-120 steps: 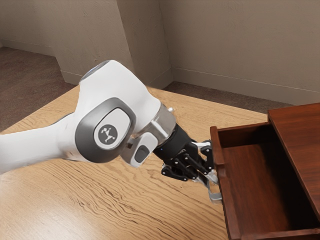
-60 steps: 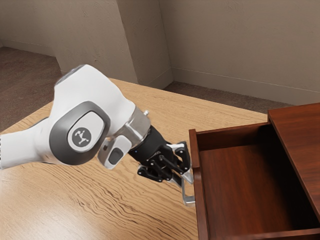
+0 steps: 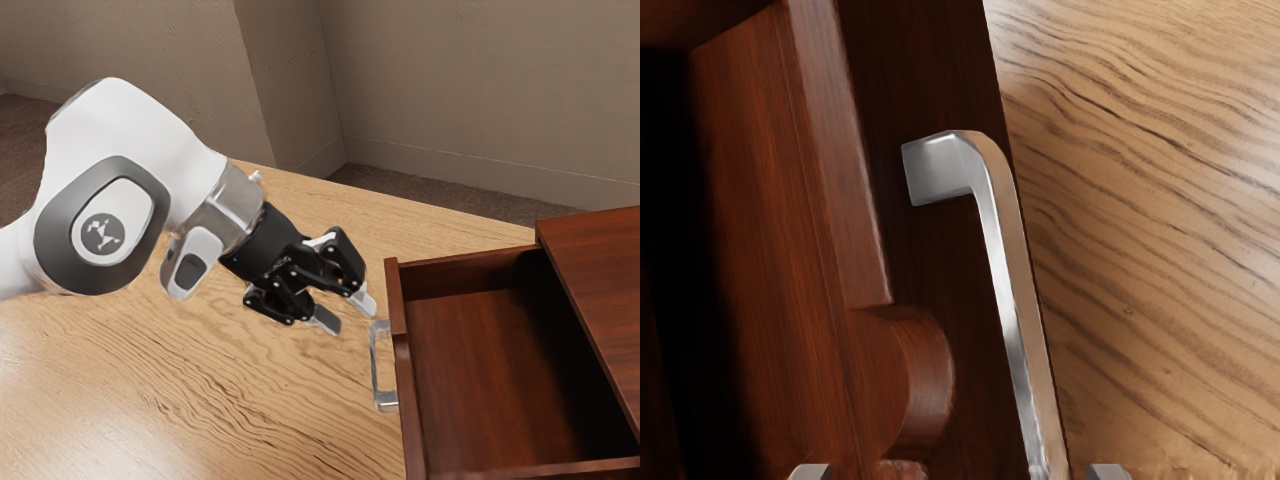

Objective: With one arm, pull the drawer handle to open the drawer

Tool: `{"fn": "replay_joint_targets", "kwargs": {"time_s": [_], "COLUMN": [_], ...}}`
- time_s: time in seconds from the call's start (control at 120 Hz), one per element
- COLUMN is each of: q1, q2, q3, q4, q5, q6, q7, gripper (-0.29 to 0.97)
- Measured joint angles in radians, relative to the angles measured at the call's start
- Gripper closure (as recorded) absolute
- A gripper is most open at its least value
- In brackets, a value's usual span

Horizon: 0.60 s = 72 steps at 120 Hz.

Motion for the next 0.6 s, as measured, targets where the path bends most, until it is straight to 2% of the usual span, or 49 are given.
{"fn": "replay_joint_targets", "kwargs": {"time_s": [0.133,0.2,0.292,0.375,0.492,0.6], "q1": [0.006,0.042,0.110,0.161,0.222,0.231], "q2": [0.221,0.262,0.277,0.281,0.280,0.280], "q3": [-0.001,-0.004,-0.007,-0.009,-0.014,-0.008], "q4": [0.448,0.565,0.614,0.624,0.626,0.627], "q5": [0.177,0.242,0.322,0.361,0.365,0.366], "q6": [-0.223,-0.369,-0.530,-0.624,-0.704,-0.747], "q7": [-0.135,-0.248,-0.427,-0.589,-0.781,-0.929], "gripper": [0.34,0.26,0.17,0.11,0.07,0.04]}}
